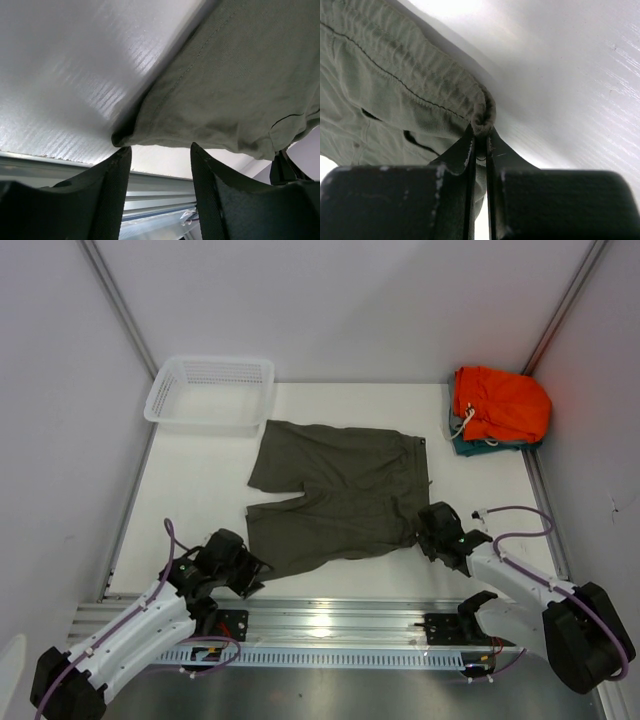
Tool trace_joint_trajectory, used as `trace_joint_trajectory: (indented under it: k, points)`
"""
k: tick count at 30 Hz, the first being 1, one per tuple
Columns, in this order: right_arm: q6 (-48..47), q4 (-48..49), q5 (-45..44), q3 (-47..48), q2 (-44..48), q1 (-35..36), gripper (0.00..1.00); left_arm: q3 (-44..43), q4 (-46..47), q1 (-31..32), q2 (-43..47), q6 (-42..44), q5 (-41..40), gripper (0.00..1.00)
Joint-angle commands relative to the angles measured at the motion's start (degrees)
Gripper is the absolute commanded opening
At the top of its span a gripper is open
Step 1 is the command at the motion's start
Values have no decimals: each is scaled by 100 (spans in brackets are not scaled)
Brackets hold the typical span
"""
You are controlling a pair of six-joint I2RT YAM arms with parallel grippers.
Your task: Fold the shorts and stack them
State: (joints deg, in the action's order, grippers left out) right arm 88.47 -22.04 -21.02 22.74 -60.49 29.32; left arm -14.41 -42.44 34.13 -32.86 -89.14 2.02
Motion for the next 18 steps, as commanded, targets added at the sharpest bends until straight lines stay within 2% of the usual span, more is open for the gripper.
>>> trace_joint_trajectory:
  k: [1, 3, 5, 12, 13, 14, 16, 17, 18]
  points:
    - [101, -107, -228, 55, 160, 56, 0, 245, 77, 32, 8, -384, -176, 54]
    - [92, -160, -228, 64, 213, 56, 0, 334, 121, 32, 8, -533, -343, 48]
    - [66, -160, -236, 64, 318, 65, 0, 422, 51, 32, 17, -656, -483, 45]
    - [57, -494, -333, 81, 775, 74, 0, 659, -98, 32, -45, -1184, -624, 49]
    - [39, -520, -350, 81, 810, 74, 0, 685, -72, 32, -62, -1263, -572, 45]
    - [30, -564, -351, 81, 872, 74, 0, 825, 33, 32, -80, -1350, -493, 36]
    - [-13, -582, -324, 90, 881, 74, 0, 887, 121, 32, -133, -1421, -440, 29]
    - [-31, -573, -298, 90, 864, 82, 0, 905, 156, 32, -150, -1482, -431, 21]
    - [-57, -573, -246, 90, 846, 83, 0, 897, 157, 32, -185, -1492, -474, 19]
